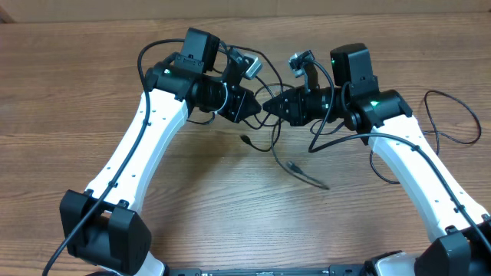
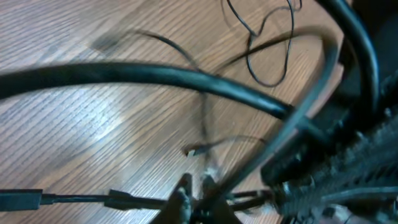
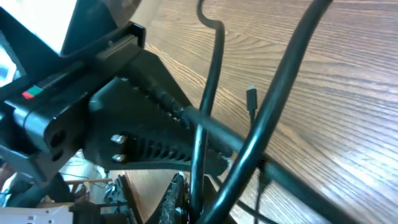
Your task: Untangle cables
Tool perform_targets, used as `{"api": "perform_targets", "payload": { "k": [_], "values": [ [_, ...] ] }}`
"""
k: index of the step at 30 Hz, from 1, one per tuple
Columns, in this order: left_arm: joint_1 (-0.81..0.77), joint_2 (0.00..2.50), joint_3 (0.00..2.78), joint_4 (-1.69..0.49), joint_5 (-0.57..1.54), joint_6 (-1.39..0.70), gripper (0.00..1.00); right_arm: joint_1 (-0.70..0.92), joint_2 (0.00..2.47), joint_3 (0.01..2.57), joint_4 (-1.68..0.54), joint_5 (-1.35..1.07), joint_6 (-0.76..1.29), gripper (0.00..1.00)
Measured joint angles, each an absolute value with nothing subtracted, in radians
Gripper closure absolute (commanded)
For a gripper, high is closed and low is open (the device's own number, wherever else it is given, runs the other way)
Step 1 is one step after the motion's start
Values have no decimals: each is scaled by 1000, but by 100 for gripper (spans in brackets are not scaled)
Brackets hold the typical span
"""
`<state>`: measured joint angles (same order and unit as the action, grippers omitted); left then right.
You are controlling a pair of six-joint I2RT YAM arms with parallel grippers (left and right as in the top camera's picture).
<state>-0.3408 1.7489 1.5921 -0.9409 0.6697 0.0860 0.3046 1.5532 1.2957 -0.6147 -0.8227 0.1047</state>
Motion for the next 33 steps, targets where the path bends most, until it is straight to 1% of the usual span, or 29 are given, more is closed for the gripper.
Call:
{"api": "perform_targets", "payload": {
  "k": [3,6,9,12,16,23,25,26,27,29,31,33],
  "values": [
    [-340,1749,1592,-942,656,85,96,305,1553,1296,-629,-802,105,96],
    [-327,1748,1592,-944,603,66,96,305,1553,1296,-690,-699,105,96],
    [-284,1748,1592,-951,553,35,96,299,1553,1296,-785,-493,129,96],
    [-208,1744,1590,-953,524,19,96,279,1553,1296,-867,-267,173,96],
    [-106,1721,1590,-960,500,1,96,213,1553,1296,-902,-43,210,96],
    [-49,1705,1590,-1011,496,-1,96,118,1553,1296,-890,53,225,96],
    [-44,1705,1590,-1023,496,-1,96,89,1553,1296,-890,67,239,95],
    [-41,1705,1590,-1030,496,-1,96,70,1553,1296,-890,70,245,86],
    [-38,1705,1590,-1036,496,-1,96,49,1553,1296,-889,73,257,69],
    [-34,1705,1590,-1044,486,-1,96,7,1553,1296,-889,82,266,45],
    [-25,1705,1590,-1047,472,-1,96,-42,1553,1296,-889,94,274,44],
    [-17,1705,1590,-1048,458,-1,96,-80,1553,1296,-892,99,278,45]
  ]
}}
